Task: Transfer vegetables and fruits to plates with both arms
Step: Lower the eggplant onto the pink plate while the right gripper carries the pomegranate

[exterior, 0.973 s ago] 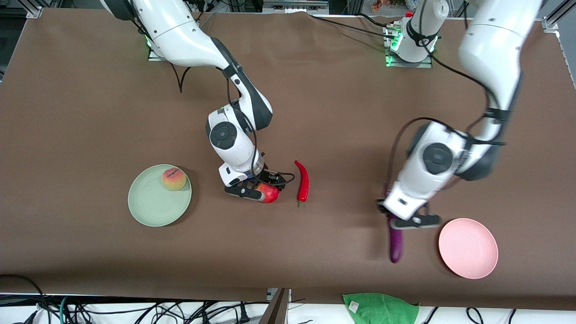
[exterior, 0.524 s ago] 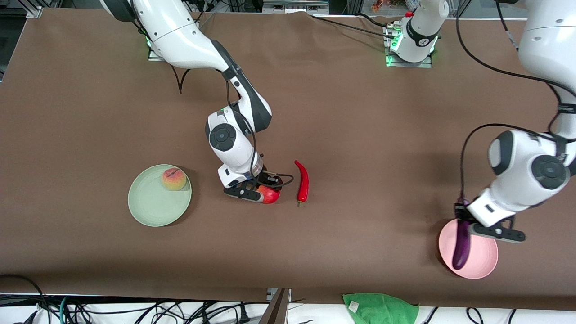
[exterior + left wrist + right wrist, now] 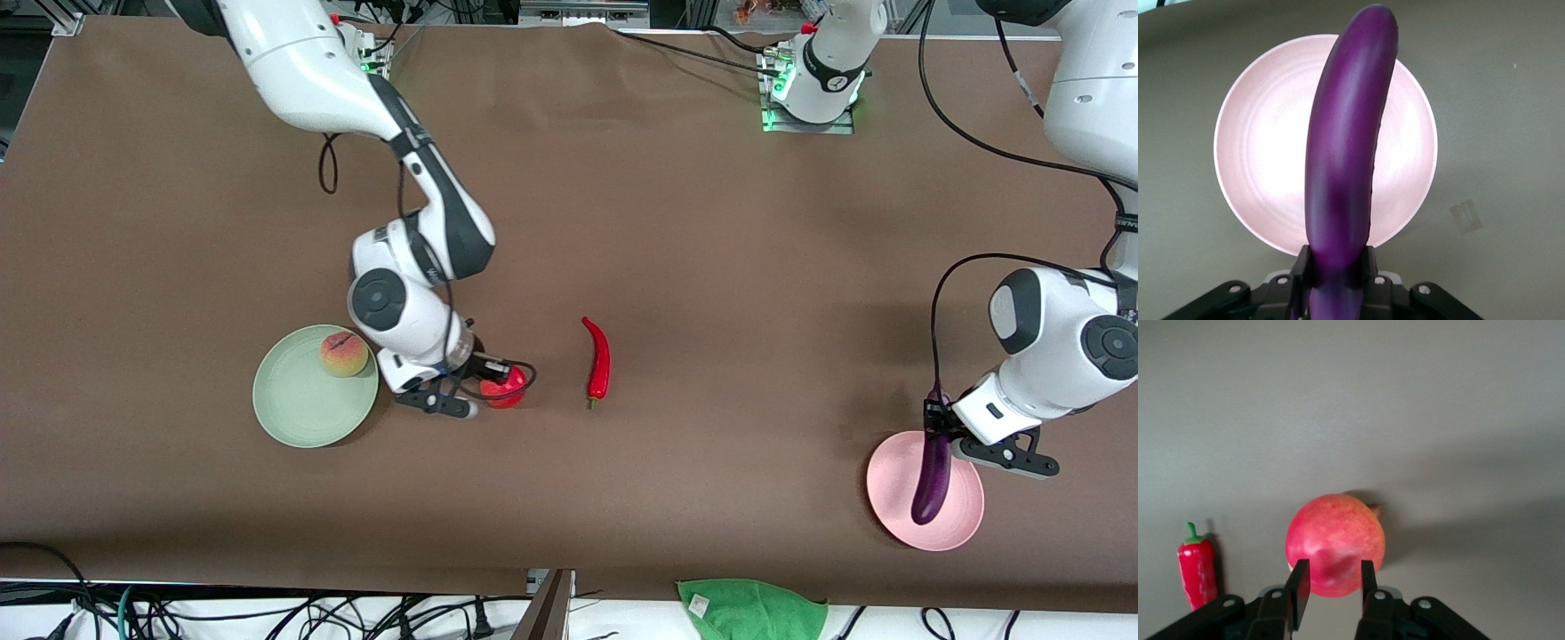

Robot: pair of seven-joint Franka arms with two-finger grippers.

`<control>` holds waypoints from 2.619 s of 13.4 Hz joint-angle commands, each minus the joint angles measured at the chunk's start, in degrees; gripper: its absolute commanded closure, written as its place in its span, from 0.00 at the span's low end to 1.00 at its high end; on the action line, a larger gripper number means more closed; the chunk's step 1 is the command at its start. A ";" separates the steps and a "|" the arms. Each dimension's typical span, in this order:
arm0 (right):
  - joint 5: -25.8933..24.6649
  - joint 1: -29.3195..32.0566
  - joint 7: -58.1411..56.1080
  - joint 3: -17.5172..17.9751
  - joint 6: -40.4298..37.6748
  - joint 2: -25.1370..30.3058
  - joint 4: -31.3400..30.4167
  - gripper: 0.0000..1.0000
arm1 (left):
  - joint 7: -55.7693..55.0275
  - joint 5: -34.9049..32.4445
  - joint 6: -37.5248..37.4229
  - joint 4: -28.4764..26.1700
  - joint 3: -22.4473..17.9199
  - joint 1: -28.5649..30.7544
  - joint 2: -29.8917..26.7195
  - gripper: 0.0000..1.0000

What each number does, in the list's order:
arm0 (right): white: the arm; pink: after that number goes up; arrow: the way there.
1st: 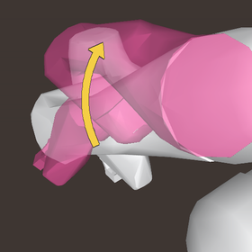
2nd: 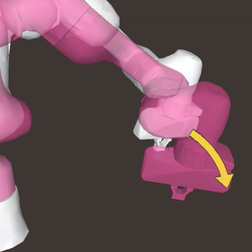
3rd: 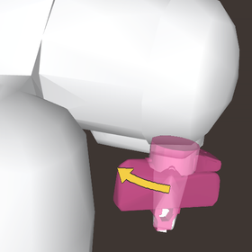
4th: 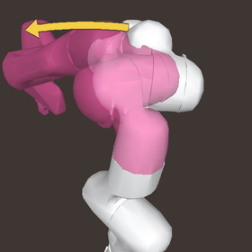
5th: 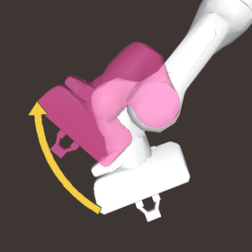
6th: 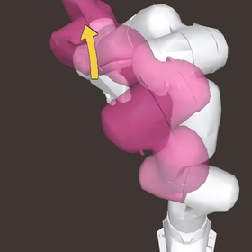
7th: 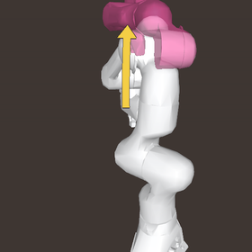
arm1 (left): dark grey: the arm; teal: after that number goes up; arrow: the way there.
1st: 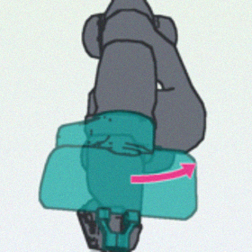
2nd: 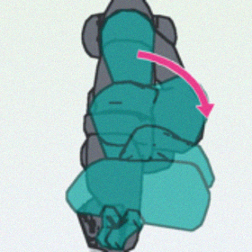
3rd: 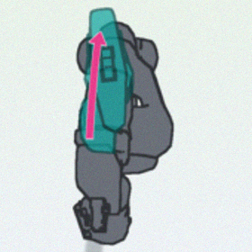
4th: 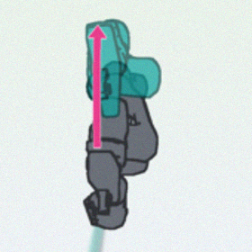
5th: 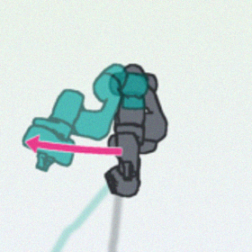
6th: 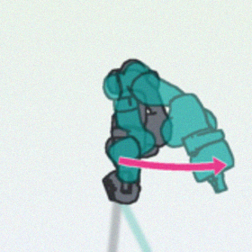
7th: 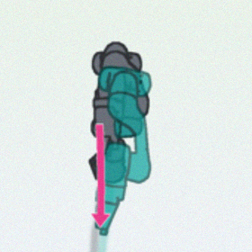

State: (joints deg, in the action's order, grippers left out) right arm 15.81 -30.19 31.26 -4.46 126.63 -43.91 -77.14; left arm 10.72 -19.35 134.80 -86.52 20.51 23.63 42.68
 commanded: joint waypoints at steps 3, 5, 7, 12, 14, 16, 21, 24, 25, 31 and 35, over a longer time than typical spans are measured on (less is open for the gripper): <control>1.16 -0.39 -0.24 0.77 1.58 0.23 -0.20 0.17 | 2.20 1.24 2.66 2.06 0.58 0.54 3.11 1.00; 1.77 -1.96 -0.23 0.95 5.45 -0.65 -1.95 0.03 | 2.46 4.40 2.75 2.41 0.23 0.63 3.90 1.00; 1.86 -3.20 -0.58 0.86 10.90 -0.65 -7.47 0.02 | 2.38 4.67 2.75 4.43 0.23 0.54 4.78 1.00; 1.86 -3.73 -0.94 0.86 11.10 2.60 -16.19 0.01 | 2.29 4.76 2.66 7.07 0.23 -0.60 5.92 1.00; 1.95 -3.82 -0.24 0.86 11.10 2.60 -16.55 0.01 | 2.38 4.76 2.66 7.68 0.23 -0.69 7.15 1.00; 1.95 -3.82 -0.32 0.95 11.45 2.77 -17.52 0.09 | 2.38 4.76 2.75 7.77 0.23 -0.69 8.29 1.00; 2.04 -3.82 -0.23 2.09 11.71 3.38 -18.40 0.61 | 1.76 5.98 2.66 8.91 0.14 -0.78 8.65 0.61; 2.04 -3.73 -1.11 2.09 10.75 5.05 -18.31 0.73 | 1.85 12.13 0.73 10.41 0.14 -0.87 8.56 0.18; 1.95 -3.65 -1.37 1.74 8.57 6.10 -17.79 0.74 | 1.85 12.23 0.29 10.93 0.14 -0.87 8.56 0.14; 0.54 -1.90 -18.98 -9.76 -4.20 8.84 -13.30 0.74 | 1.15 13.89 -5.93 11.64 0.23 -2.79 6.72 0.00; -1.38 8.72 -39.92 -10.75 -5.87 7.35 -11.64 0.74 | -13.23 14.96 -10.52 9.19 0.14 -10.16 1.63 0.00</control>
State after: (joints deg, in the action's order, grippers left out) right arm 16.04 -25.85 -0.66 -15.97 122.15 -35.45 -90.65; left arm 3.96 -5.61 126.91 -75.56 21.73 17.90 48.11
